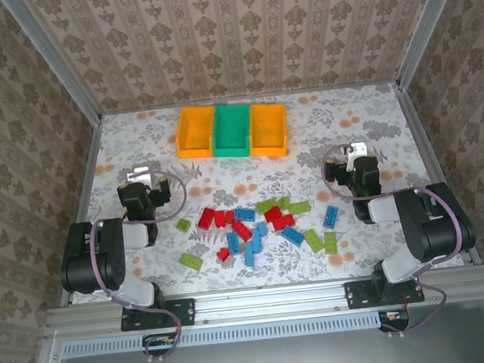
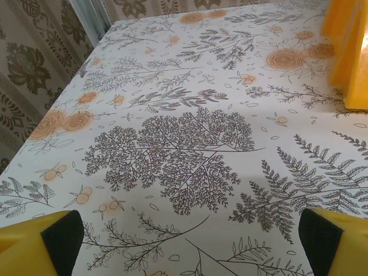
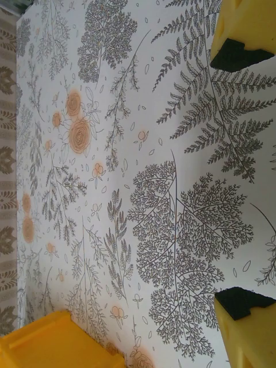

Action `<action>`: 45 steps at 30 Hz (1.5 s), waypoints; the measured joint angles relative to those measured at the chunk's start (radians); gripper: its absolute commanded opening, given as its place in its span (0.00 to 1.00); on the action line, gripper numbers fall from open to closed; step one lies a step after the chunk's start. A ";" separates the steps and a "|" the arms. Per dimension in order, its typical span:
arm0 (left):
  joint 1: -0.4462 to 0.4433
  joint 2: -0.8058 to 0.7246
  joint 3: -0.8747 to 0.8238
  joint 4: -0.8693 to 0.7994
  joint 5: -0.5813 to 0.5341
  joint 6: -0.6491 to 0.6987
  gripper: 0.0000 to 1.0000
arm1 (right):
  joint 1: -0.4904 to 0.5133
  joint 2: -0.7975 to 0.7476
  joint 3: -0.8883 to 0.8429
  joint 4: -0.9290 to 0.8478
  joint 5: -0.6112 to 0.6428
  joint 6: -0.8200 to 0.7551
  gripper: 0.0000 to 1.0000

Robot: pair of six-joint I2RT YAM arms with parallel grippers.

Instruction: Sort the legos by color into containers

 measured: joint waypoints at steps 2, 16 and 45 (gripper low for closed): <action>0.000 0.000 0.000 0.000 0.000 0.000 1.00 | -0.002 0.000 0.000 0.000 0.000 0.000 1.00; 0.000 0.000 0.000 0.000 0.003 0.000 1.00 | -0.016 0.000 0.011 0.000 -0.008 0.000 1.00; -0.129 -0.299 0.320 -0.592 -0.262 -0.190 1.00 | -0.005 -0.073 0.682 -0.789 -0.068 0.196 0.94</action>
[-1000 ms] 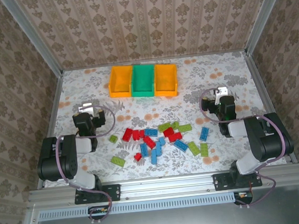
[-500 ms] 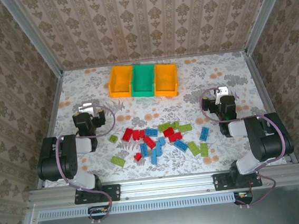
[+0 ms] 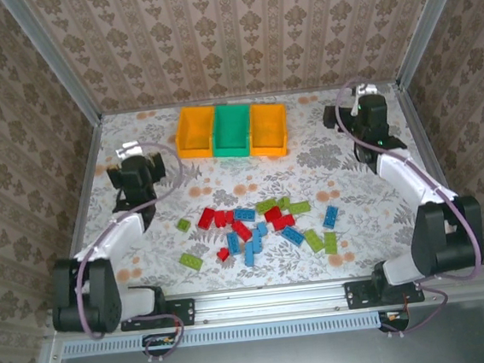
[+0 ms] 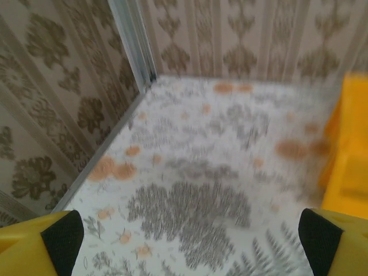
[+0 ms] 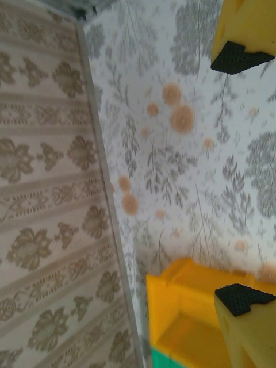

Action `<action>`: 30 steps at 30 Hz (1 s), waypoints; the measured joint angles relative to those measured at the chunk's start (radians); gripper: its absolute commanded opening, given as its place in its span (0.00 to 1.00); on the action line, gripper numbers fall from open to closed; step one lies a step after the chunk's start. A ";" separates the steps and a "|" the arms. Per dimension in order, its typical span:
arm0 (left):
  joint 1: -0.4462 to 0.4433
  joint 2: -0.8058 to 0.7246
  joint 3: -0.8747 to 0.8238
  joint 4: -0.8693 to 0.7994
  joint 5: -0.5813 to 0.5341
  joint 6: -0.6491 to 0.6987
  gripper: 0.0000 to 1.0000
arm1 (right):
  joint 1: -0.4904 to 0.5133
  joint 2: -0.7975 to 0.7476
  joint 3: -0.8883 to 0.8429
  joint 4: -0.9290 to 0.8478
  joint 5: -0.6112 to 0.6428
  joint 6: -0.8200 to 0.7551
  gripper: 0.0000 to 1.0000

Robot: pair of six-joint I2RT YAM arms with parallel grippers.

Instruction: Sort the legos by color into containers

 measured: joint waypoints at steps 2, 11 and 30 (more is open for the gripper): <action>-0.015 -0.057 0.064 -0.108 -0.001 -0.084 1.00 | 0.025 0.075 0.098 -0.097 -0.039 0.018 0.91; -0.239 -0.163 -0.043 -0.395 0.067 -0.240 1.00 | 0.258 0.452 0.481 -0.468 -0.080 0.039 0.86; -0.259 -0.222 -0.111 -0.708 0.132 -0.526 1.00 | 0.288 0.771 0.803 -0.722 0.041 0.071 0.30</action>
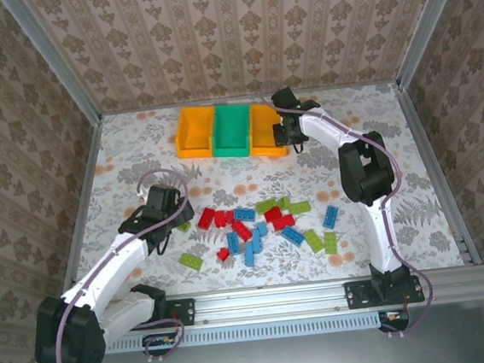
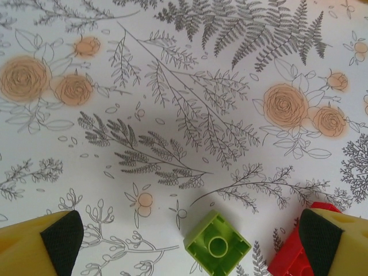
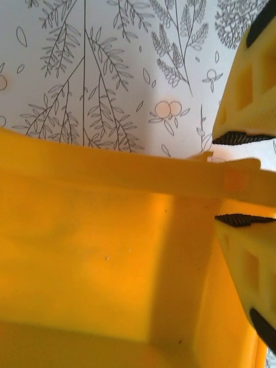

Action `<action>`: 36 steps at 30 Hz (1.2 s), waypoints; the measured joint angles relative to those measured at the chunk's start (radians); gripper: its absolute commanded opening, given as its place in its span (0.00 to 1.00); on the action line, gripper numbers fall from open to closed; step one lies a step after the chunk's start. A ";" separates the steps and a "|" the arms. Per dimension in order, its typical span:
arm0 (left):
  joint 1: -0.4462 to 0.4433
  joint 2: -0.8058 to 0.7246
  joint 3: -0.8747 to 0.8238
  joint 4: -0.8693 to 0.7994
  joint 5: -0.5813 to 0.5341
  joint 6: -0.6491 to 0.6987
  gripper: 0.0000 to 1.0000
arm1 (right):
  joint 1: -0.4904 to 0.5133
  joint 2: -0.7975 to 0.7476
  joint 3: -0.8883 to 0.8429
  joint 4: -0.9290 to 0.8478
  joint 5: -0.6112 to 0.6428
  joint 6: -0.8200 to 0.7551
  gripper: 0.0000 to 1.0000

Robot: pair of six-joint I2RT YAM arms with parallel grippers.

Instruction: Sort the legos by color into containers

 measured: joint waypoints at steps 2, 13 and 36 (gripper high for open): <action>-0.005 0.001 0.000 -0.004 0.005 -0.013 1.00 | -0.002 -0.014 -0.043 0.029 0.010 -0.004 0.25; -0.011 0.016 0.000 -0.019 0.037 -0.048 1.00 | -0.053 -0.227 -0.377 0.131 0.037 -0.030 0.17; -0.091 0.156 0.029 -0.099 0.080 -0.145 0.99 | -0.088 -0.530 -0.731 0.206 0.076 -0.064 0.22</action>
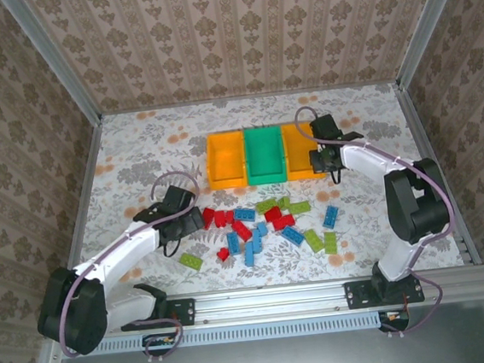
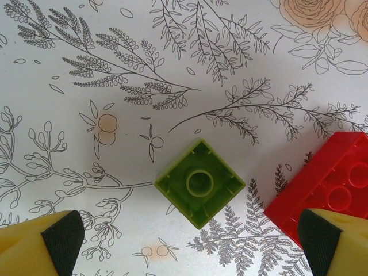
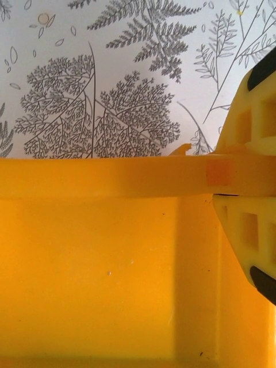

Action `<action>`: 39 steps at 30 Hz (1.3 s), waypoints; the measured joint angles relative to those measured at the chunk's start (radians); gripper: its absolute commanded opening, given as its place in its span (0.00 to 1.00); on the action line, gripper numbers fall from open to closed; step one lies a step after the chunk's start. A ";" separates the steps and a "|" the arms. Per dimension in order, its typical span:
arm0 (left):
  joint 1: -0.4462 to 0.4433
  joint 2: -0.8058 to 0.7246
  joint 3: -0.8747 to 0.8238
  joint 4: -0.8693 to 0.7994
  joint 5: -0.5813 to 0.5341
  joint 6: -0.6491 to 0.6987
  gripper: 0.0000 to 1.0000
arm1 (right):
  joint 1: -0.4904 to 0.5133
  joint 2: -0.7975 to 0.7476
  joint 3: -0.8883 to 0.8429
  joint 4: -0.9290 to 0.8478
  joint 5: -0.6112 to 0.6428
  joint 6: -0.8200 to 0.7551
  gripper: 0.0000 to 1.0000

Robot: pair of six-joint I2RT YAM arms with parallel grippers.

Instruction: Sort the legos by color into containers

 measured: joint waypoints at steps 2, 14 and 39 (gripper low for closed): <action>0.000 0.006 0.001 0.000 0.000 -0.002 0.99 | 0.000 -0.008 -0.009 -0.001 0.015 -0.009 0.26; 0.005 0.058 0.022 -0.006 -0.001 -0.018 0.91 | 0.000 -0.102 -0.039 0.000 0.056 -0.019 0.49; 0.055 0.195 0.040 0.065 0.099 0.027 0.65 | 0.000 -0.134 -0.082 0.000 0.056 -0.011 0.56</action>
